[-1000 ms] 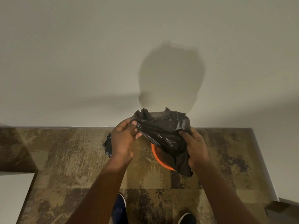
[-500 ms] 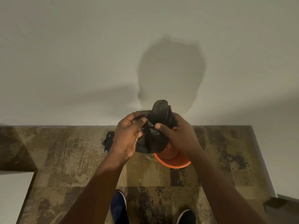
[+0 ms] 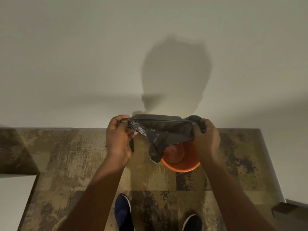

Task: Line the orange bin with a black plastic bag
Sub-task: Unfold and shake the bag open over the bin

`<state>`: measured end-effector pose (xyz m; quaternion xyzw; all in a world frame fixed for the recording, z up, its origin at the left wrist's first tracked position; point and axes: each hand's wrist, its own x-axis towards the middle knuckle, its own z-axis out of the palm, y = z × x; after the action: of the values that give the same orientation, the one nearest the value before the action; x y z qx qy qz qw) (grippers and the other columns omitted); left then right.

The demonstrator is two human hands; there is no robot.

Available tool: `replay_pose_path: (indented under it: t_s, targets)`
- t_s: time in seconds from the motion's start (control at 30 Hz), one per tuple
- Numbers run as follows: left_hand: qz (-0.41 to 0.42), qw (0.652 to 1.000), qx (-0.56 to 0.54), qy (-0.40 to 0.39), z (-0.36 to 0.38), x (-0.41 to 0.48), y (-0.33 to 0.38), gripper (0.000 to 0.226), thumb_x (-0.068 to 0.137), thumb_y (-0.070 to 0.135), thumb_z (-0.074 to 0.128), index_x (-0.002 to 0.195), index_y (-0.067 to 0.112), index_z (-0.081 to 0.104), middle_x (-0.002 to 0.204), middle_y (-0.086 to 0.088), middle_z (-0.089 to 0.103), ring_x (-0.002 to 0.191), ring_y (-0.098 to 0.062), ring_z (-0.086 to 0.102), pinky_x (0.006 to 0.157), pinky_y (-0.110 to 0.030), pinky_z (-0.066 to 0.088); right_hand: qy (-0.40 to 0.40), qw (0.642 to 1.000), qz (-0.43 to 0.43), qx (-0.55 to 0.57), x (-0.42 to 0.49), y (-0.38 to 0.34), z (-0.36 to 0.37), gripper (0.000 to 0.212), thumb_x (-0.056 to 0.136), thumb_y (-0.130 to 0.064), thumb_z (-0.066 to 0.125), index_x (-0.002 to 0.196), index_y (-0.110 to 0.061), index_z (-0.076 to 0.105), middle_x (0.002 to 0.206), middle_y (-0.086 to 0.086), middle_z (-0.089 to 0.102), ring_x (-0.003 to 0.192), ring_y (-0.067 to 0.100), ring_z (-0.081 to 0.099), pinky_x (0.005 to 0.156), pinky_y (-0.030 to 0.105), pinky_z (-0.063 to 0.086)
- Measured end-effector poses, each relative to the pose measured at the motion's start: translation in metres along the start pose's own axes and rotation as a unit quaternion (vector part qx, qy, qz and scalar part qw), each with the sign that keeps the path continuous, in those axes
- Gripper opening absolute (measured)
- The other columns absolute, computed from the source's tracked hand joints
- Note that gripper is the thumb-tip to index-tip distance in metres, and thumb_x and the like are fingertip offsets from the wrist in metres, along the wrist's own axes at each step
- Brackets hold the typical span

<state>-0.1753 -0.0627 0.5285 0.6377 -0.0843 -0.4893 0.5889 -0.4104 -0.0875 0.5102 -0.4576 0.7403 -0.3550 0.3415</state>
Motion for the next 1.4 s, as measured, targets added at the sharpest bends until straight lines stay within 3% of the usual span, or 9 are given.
replay_pose_path:
  t_s: [0.33, 0.43, 0.53, 0.73, 0.83, 1.0, 1.1, 1.2, 1.4]
  targets:
    - [-0.053, 0.998, -0.040, -0.012, 0.003, -0.011, 0.006, 0.027, 0.085, 0.020, 0.056, 0.060, 0.024, 0.063, 0.058, 0.004, 0.056, 0.055, -0.014, 0.058, 0.058, -0.030, 0.050, -0.053, 0.927, 0.204, 0.309, 0.000, -0.022, 0.004, 0.023, 0.101, -0.030, 0.064, 0.112, -0.011, 0.072, 0.081, 0.001, 0.080, 0.071, 0.017, 0.077, 0.058, 0.030, 0.060]
    - [0.077, 0.978, 0.157, -0.114, -0.007, -0.009, 0.005, 0.036, 0.088, 0.051, 0.062, 0.070, 0.020, 0.064, 0.066, -0.003, 0.061, 0.063, -0.017, 0.061, 0.063, -0.035, 0.051, -0.054, 0.890, 0.245, 0.382, 0.001, -0.028, 0.005, 0.020, 0.100, -0.033, 0.066, 0.108, -0.017, 0.074, 0.090, 0.006, 0.083, 0.081, 0.026, 0.080, 0.063, 0.037, 0.063]
    - [0.218, 0.885, 0.381, -0.157, -0.016, -0.005, 0.001, 0.036, 0.085, 0.060, 0.068, 0.077, 0.025, 0.068, 0.077, 0.005, 0.072, 0.069, -0.006, 0.069, 0.059, -0.020, 0.054, -0.033, 0.886, 0.234, 0.399, 0.004, -0.031, 0.004, 0.023, 0.099, -0.040, 0.067, 0.108, -0.020, 0.076, 0.093, 0.004, 0.083, 0.083, 0.024, 0.081, 0.065, 0.038, 0.064]
    - [0.188, 0.923, 0.335, 0.009, -0.031, -0.007, -0.010, 0.036, 0.100, 0.041, 0.058, 0.075, 0.016, 0.058, 0.073, -0.011, 0.066, 0.070, -0.034, 0.065, 0.061, -0.051, 0.053, 0.039, 0.840, 0.242, 0.484, 0.012, -0.042, -0.004, 0.028, 0.101, -0.034, 0.065, 0.112, -0.008, 0.070, 0.092, 0.009, 0.083, 0.083, 0.027, 0.080, 0.075, 0.046, 0.064]
    - [0.201, 0.903, 0.380, 0.025, -0.033, -0.008, -0.014, 0.017, 0.097, 0.036, 0.064, 0.092, 0.020, 0.060, 0.091, -0.004, 0.066, 0.085, -0.027, 0.067, 0.064, -0.032, 0.049, 0.014, 0.856, 0.244, 0.455, 0.005, -0.044, -0.005, 0.041, 0.101, -0.040, 0.064, 0.121, -0.006, 0.070, 0.105, 0.014, 0.081, 0.093, 0.032, 0.080, 0.081, 0.047, 0.064]
    - [0.374, 0.765, 0.499, -0.161, -0.003, -0.010, -0.004, 0.112, 0.073, 0.071, 0.073, 0.160, 0.026, 0.020, 0.160, -0.006, 0.037, 0.145, -0.024, 0.036, 0.115, -0.044, 0.034, -0.136, 0.906, 0.190, 0.353, -0.011, -0.053, 0.005, 0.043, 0.101, -0.050, 0.059, 0.081, -0.023, 0.086, 0.089, 0.009, 0.083, 0.084, 0.027, 0.081, 0.069, 0.038, 0.065]
    - [0.387, 0.686, 0.557, -0.264, 0.019, -0.002, -0.008, 0.066, 0.087, 0.061, 0.061, 0.141, 0.023, 0.053, 0.126, -0.004, 0.068, 0.115, -0.022, 0.062, 0.104, -0.047, 0.049, -0.175, 0.927, 0.192, 0.271, -0.012, -0.064, 0.011, 0.037, 0.094, -0.054, 0.067, 0.074, -0.027, 0.084, 0.085, 0.003, 0.083, 0.086, 0.028, 0.080, 0.084, 0.045, 0.064]
    - [0.241, 0.752, 0.561, -0.248, 0.035, 0.011, -0.010, 0.012, 0.094, 0.027, 0.058, 0.099, 0.020, 0.067, 0.094, 0.002, 0.070, 0.087, -0.017, 0.065, 0.073, -0.025, 0.048, -0.163, 0.961, 0.161, 0.152, -0.001, -0.071, 0.013, 0.043, 0.089, -0.065, 0.065, 0.082, -0.025, 0.079, 0.088, 0.001, 0.082, 0.096, 0.027, 0.076, 0.097, 0.048, 0.058]
    - [0.099, 0.906, 0.406, -0.070, 0.046, 0.028, 0.035, 0.025, 0.094, 0.016, 0.049, 0.099, 0.010, 0.073, 0.096, -0.010, 0.073, 0.093, -0.032, 0.069, 0.077, -0.038, 0.057, -0.157, 0.963, -0.156, -0.157, 0.019, -0.074, -0.015, 0.091, 0.055, -0.089, 0.072, 0.124, -0.031, 0.056, 0.107, -0.015, 0.063, 0.093, 0.002, 0.061, 0.074, 0.018, 0.046]
